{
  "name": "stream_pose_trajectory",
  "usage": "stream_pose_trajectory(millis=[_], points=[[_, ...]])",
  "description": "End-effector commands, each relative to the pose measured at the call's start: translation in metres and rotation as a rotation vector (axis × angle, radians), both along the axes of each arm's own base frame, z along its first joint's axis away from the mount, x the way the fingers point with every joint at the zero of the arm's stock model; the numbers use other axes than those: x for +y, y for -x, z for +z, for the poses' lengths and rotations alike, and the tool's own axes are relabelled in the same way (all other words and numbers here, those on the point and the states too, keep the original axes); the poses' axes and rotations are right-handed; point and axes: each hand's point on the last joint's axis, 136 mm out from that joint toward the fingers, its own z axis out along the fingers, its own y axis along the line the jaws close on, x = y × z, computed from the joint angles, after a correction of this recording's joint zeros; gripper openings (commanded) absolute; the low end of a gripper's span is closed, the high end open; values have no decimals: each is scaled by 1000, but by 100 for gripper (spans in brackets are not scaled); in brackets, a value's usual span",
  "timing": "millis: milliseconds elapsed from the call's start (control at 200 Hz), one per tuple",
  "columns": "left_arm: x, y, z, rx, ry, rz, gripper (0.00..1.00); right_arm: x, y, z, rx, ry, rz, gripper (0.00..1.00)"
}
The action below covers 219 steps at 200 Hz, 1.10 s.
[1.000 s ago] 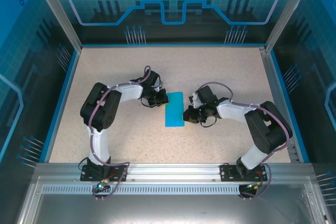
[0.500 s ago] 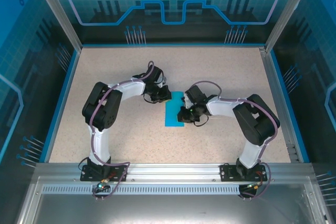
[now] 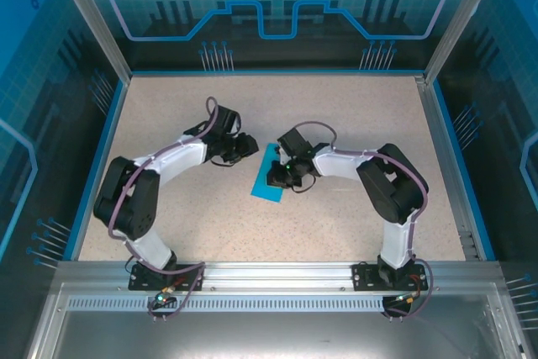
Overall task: Fold a paper plane with a square sheet of paper (pick it up from the middle)
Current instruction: Rotate the square sheet of paper at the center of the table.
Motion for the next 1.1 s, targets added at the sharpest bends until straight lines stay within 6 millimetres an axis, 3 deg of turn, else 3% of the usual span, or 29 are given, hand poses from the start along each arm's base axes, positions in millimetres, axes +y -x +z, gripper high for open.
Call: stream_pose_trajectory(millis=[0, 65, 310, 465, 660, 920, 1000, 1090], points=[[10, 13, -3, -8, 27, 70, 36, 6, -26, 38, -117, -5, 45, 11], [8, 22, -7, -5, 66, 75, 37, 0, -35, 40, -139, 43, 63, 11], [-8, 42, -16, 19, 89, 46, 36, -17, -67, 12, -117, 130, 47, 10], [-8, 45, -10, 1, 93, 50, 35, -28, -76, -7, -92, 176, 28, 10], [-28, 51, -1, -26, 106, -34, 33, -46, -80, -28, -52, 227, -25, 9], [-69, 69, 7, -37, 156, -171, 32, -80, -72, -20, -73, 250, -163, 9], [-84, 76, 4, -20, 169, -206, 30, -79, -70, -7, -93, 190, -174, 9], [-102, 81, -1, -4, 182, -239, 27, -71, -71, 20, -145, 64, -156, 9]])
